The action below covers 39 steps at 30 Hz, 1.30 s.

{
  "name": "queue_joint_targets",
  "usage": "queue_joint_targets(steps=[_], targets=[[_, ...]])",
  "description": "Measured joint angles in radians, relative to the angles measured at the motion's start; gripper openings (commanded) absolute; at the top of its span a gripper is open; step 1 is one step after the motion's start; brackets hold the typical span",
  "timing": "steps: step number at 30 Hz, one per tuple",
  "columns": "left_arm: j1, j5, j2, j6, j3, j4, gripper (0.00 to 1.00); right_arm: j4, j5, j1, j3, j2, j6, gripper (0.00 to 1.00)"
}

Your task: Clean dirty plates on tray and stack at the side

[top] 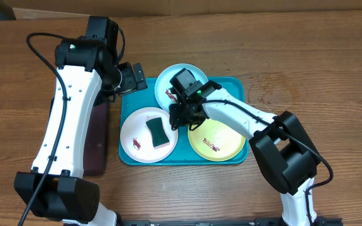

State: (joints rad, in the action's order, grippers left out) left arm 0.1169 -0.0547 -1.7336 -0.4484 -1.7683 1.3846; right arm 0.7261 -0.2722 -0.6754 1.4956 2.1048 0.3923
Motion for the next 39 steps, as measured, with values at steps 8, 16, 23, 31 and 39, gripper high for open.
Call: queue_joint_targets(steps=[8, 16, 23, 31, 39], targets=[[0.0, 0.0, 0.0, 0.001, 0.0, 0.001, 0.93, -0.008, -0.001, 0.0, 0.0, 0.021, -0.002, 0.27], [0.0, -0.006, 0.0, 0.002, 0.026, 0.013, 0.84, -0.008, -0.002, 0.0, 0.0, 0.023, -0.001, 0.17], [0.0, -0.077, -0.001, 0.014, 0.208, -0.067, 0.75, -0.008, -0.003, 0.0, 0.0, 0.023, 0.0, 0.08], [0.0, -0.236, -0.002, 0.053, 0.416, -0.212, 0.62, -0.005, -0.002, 0.0, 0.0, 0.023, 0.0, 0.08], [0.002, -0.272, -0.002, 0.051, 0.54, -0.37, 0.63, -0.004, -0.002, 0.0, 0.0, 0.023, 0.0, 0.08]])
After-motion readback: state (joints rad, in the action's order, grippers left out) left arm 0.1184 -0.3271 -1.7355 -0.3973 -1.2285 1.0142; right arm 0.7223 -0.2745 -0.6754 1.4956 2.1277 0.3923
